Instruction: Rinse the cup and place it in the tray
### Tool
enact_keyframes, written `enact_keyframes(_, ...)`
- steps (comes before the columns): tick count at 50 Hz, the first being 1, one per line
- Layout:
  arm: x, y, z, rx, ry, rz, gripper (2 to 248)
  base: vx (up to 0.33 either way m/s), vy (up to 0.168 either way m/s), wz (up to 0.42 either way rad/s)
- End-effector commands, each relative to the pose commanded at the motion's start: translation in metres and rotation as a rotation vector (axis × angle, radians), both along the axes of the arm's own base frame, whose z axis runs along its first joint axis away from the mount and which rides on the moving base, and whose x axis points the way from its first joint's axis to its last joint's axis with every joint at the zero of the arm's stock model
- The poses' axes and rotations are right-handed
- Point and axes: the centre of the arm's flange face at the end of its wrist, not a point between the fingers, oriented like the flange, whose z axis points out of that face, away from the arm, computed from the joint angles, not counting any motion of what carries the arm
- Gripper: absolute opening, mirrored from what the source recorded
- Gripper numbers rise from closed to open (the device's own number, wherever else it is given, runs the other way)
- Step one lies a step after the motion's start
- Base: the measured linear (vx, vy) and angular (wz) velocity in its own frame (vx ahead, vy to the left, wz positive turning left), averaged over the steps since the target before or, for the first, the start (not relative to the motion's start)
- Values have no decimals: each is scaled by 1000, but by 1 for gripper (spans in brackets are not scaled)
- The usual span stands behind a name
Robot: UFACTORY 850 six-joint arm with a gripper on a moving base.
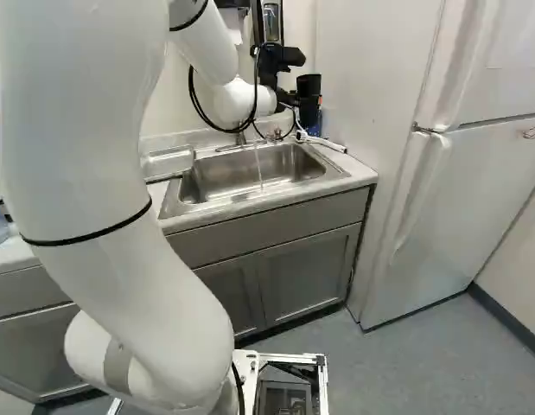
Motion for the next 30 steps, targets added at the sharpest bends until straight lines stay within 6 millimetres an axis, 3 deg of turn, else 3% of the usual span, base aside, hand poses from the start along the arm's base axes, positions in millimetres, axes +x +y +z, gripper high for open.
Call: enact_keyframes(30,1,16,-6,-176,190,117,124,0,0,0)
